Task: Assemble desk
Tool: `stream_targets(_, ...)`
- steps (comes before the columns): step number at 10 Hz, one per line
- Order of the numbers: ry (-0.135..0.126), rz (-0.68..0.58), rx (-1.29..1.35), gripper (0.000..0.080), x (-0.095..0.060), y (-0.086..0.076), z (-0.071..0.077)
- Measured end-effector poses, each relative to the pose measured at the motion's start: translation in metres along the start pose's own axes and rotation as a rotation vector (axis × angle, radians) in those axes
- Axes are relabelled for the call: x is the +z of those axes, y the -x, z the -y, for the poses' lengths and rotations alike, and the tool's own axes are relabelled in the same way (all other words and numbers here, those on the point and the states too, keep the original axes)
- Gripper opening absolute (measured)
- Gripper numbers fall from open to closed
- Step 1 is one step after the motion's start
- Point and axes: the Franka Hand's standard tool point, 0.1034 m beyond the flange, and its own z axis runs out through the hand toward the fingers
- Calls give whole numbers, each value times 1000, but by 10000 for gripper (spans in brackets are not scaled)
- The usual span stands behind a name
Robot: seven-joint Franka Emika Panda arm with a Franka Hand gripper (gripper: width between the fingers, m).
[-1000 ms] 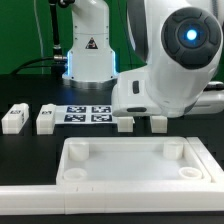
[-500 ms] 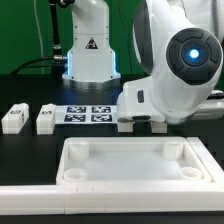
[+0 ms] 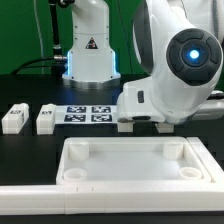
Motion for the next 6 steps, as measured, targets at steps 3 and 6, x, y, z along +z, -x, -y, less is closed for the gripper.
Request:
stream_targets(3,0,0,0,288,0,0,0)
stream_targets(6,6,-6,-28,288,-17,7,-3)
